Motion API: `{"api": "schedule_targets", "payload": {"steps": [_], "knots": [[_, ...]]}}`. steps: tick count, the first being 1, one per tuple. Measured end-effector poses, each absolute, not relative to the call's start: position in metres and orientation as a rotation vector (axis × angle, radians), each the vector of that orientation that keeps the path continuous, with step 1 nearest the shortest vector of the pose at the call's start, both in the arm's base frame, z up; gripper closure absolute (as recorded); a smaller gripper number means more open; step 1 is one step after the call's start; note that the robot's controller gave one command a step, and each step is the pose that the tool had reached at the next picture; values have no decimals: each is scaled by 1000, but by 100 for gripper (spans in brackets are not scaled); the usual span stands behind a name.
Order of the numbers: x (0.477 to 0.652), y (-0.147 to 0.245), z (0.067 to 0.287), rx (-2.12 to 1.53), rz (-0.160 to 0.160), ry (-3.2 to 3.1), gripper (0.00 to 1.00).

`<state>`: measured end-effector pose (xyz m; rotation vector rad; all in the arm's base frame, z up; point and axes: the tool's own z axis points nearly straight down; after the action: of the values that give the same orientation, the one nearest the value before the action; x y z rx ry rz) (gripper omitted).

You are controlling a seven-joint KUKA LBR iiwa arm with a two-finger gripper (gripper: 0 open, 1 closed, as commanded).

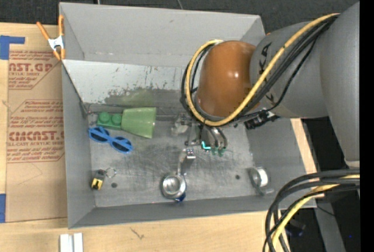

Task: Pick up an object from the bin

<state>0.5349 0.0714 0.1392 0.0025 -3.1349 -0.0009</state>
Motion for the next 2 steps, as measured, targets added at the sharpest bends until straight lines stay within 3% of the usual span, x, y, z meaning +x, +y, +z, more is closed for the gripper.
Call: {"api": "schedule_targets", "payload": {"steps": [1, 2], "knots": [[493, 76, 78, 1018, 1, -2987, 0], [480, 34, 100, 1226, 0, -2894, 0]]}}
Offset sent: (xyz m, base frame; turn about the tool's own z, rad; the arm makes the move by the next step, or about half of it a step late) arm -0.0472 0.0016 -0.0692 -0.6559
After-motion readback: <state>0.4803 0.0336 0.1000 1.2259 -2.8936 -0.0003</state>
